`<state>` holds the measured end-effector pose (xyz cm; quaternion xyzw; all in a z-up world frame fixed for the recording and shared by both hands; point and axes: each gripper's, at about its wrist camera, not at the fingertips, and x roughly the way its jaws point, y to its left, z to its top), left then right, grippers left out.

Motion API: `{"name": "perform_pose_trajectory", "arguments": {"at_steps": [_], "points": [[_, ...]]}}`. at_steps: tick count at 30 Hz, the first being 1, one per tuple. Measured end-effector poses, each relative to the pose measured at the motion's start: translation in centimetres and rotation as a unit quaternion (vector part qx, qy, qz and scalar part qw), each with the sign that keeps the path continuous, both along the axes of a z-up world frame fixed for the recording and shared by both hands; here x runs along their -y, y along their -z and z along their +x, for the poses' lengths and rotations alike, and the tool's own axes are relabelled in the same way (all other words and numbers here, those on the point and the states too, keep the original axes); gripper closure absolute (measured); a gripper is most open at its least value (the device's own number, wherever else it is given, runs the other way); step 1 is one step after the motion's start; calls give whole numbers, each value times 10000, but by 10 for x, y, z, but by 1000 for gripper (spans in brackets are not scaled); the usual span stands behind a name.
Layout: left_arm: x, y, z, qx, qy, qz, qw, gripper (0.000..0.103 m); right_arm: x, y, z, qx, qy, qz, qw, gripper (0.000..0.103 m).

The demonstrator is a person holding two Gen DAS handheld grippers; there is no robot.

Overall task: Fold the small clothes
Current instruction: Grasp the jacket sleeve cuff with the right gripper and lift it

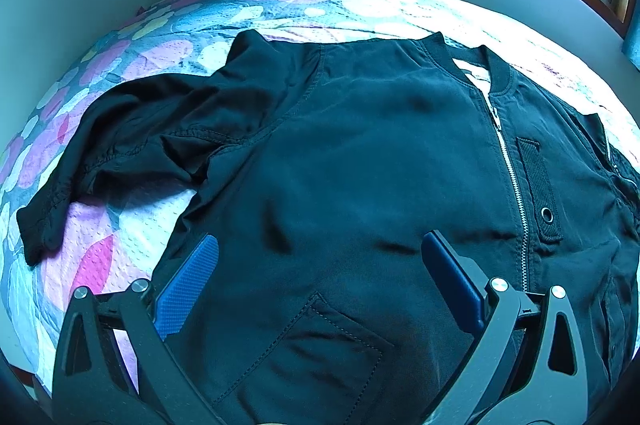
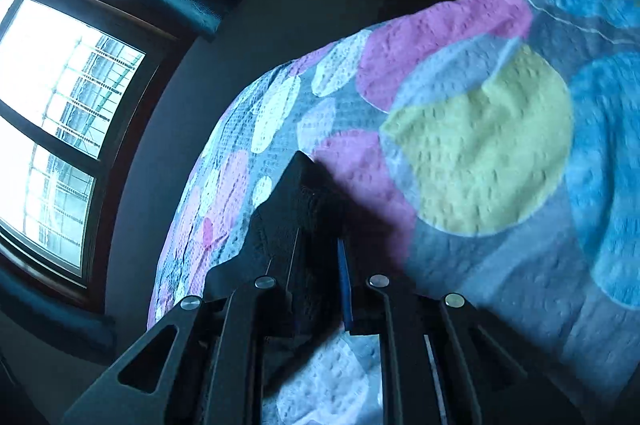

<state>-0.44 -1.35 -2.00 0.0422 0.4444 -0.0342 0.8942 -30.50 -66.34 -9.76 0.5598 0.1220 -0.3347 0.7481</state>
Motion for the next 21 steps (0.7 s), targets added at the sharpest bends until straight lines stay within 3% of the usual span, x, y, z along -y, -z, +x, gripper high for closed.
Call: {"name": "perform_pose_trajectory", "arguments": {"at_steps": [4,6,11,13,21], "points": [[0,0,-1,-21,56,-37,10000,2,5,12,-7,389,87,286,9988,84],[-2,-1,-1,-14,43,-80,10000,2,8,11,-8,476,180,350,9981,74],[-7,-1,-1,-79,14,-173,9998,2,12,4,8,-53,212,10,9998,68],[-8,-1,-1,-90,19,-169,9998,2,12,0,21,-158,-88,-65,9998,88],[-23,-4,-1,-51,-22,-146,9999,2,2,8,-9,316,355,204,9987,90]]}}
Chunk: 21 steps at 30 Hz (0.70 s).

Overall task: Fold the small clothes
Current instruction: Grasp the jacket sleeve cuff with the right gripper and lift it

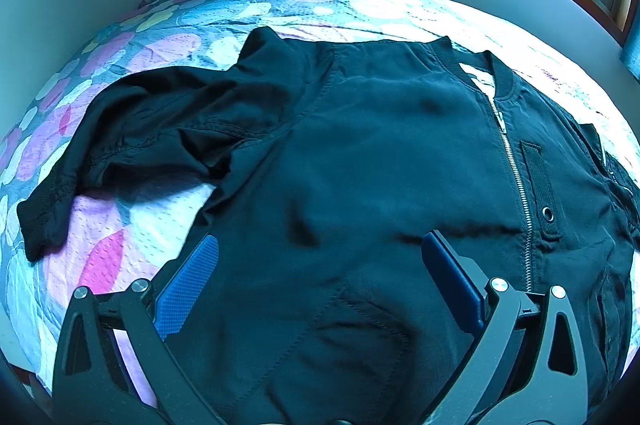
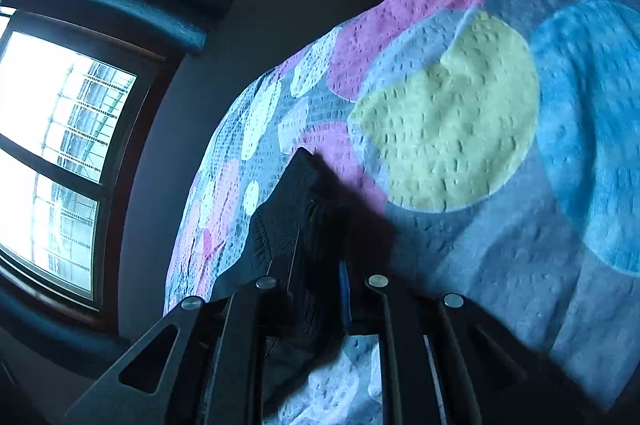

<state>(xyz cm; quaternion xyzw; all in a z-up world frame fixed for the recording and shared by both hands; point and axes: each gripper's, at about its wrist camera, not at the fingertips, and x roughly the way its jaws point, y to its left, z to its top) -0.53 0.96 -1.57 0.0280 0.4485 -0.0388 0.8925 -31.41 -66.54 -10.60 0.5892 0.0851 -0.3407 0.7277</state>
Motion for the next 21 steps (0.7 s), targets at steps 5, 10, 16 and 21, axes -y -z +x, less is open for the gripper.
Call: {"name": "perform_pose_trajectory", "arguments": {"at_steps": [5,10,16,21], "points": [[-14,-2,2,-9,-38,-3,10000,2,-26,-70,12,356,-237,-776,9961,90],[-31,-7,2,75,-133,13,9999,2,-92,-168,57,667,-1129,-1990,9712,90],[-56,-9,-5,124,-251,-7,9996,2,-206,-245,122,890,-2483,-2998,9168,90],[-78,-10,-6,137,-476,-98,9987,2,-301,-254,185,825,-3543,-3397,8673,90]]}}
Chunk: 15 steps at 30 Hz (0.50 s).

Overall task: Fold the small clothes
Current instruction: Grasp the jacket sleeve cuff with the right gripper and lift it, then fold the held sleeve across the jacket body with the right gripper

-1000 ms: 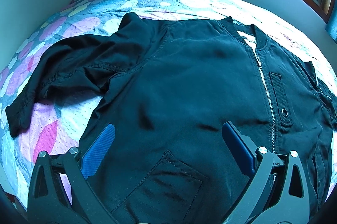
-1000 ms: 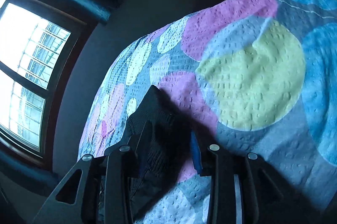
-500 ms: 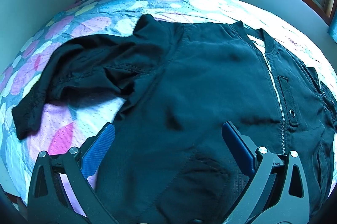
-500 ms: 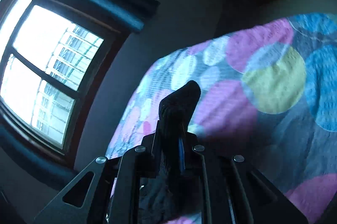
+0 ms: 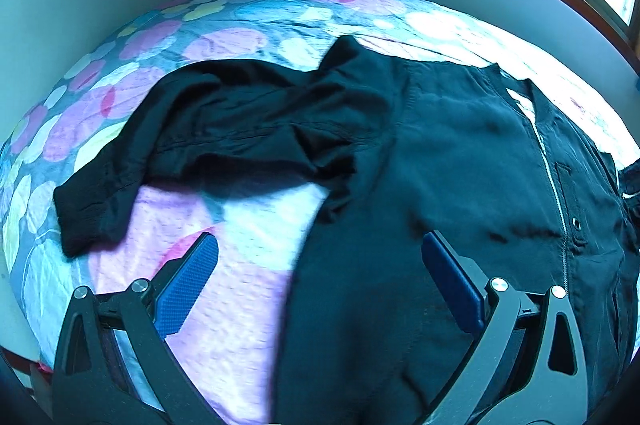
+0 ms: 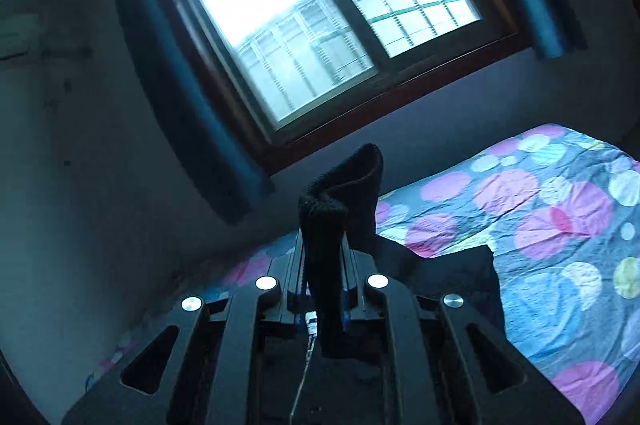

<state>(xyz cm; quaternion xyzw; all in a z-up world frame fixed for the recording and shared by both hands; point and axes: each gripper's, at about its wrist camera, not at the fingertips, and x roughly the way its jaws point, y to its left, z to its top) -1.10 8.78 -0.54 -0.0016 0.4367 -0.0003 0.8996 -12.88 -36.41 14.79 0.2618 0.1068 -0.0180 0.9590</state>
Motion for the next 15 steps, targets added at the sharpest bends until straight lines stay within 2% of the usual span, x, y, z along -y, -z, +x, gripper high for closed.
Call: {"name": "perform_pose_trajectory", "arguments": {"at_steps": [5,9,15], "points": [[-17,-5,1,101,-179,-20,9998,2,-93,34,61,-574,-886,-359,9938,90],[-23,-2,1,50,-239,-19,9997,2,-154,80,102,-1237,-1381,-657,9805,90],[-19,4,1,-32,-125,-49,9999,2,-199,144,133,-2087,-1975,-719,9551,89]]}}
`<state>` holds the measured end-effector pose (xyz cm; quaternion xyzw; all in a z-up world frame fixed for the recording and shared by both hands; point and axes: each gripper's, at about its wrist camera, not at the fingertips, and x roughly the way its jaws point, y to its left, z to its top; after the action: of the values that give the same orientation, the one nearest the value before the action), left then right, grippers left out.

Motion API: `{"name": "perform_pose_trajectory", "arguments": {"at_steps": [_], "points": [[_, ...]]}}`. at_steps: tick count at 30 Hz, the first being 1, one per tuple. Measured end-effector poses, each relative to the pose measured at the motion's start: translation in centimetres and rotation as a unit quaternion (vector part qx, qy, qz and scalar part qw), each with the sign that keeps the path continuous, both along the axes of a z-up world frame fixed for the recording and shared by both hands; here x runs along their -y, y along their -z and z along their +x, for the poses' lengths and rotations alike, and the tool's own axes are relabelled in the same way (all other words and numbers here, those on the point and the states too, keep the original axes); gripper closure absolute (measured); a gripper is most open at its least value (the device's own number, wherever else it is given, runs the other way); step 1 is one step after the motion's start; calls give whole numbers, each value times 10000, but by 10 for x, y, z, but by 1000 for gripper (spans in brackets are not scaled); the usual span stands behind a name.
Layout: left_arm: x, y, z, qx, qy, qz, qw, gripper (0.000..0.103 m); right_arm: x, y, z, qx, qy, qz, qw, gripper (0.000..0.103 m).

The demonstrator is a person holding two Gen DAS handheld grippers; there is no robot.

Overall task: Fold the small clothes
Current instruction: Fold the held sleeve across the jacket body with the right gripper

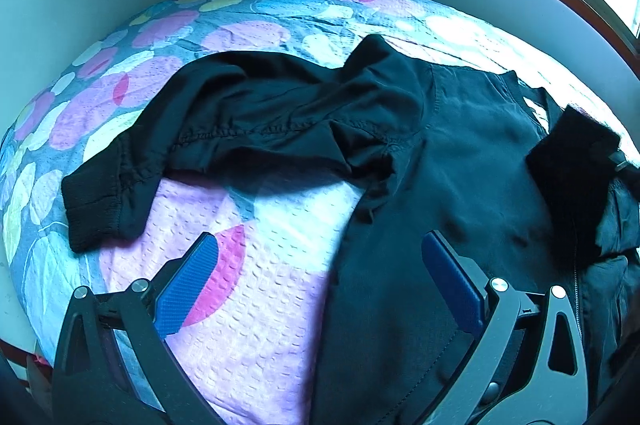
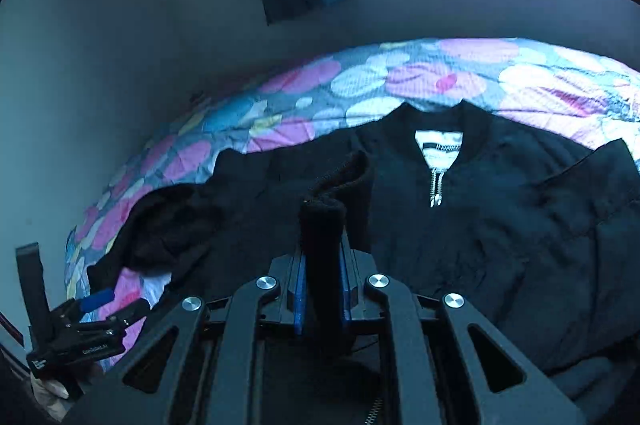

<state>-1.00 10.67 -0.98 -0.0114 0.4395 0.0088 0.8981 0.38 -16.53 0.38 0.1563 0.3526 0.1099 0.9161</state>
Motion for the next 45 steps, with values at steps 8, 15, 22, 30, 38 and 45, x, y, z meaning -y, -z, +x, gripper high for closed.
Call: {"name": "perform_pose_trajectory", "arguments": {"at_steps": [8,15,22,30,38,45], "points": [[10,4,-3,-67,159,-5,9999,2,-28,30,9,-836,-1356,716,9846,53],[14,6,-5,-86,253,-13,9996,2,35,-4,-34,-250,-1229,1196,9849,46],[20,7,-4,-74,301,-45,9995,2,218,0,-90,44,1784,851,9803,44],[34,4,-5,-24,364,26,9993,2,271,74,-92,-893,1955,1667,9623,80],[36,5,-6,19,443,70,9990,2,283,67,-103,-797,2028,1875,9578,79],[13,-1,-3,138,207,-92,9996,2,226,3,-112,-25,1730,1625,9714,58]]}}
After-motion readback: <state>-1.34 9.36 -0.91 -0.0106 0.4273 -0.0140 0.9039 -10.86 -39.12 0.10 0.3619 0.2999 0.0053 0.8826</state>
